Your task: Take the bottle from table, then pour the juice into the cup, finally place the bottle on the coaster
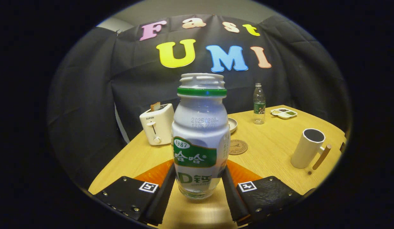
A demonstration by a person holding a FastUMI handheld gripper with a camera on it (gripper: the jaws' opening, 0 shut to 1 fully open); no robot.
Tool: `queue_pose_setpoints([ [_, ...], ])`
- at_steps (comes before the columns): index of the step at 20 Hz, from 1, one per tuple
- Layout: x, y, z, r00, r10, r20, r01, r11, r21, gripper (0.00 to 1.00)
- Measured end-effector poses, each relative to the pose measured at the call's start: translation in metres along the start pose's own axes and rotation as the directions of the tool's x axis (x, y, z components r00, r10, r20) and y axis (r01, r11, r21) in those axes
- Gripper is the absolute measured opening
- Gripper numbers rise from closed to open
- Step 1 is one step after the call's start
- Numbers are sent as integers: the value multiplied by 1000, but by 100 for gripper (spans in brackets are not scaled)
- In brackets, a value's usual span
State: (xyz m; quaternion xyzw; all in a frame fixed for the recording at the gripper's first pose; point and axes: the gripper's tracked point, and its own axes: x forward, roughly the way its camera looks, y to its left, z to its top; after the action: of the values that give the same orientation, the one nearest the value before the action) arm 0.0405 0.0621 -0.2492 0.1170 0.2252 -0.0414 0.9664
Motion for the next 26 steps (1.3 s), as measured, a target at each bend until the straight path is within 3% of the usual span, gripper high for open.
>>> queue_pose_setpoints([
  [8,-1,-52,32,999,-52,14,49,985,167,76],
  [14,0,-89,32,996,-79,-28,84,947,309,76],
  [21,7,-119,9,992,-51,-118,104,858,503,76],
  [26,14,-129,0,989,-3,-148,99,756,647,76],
])
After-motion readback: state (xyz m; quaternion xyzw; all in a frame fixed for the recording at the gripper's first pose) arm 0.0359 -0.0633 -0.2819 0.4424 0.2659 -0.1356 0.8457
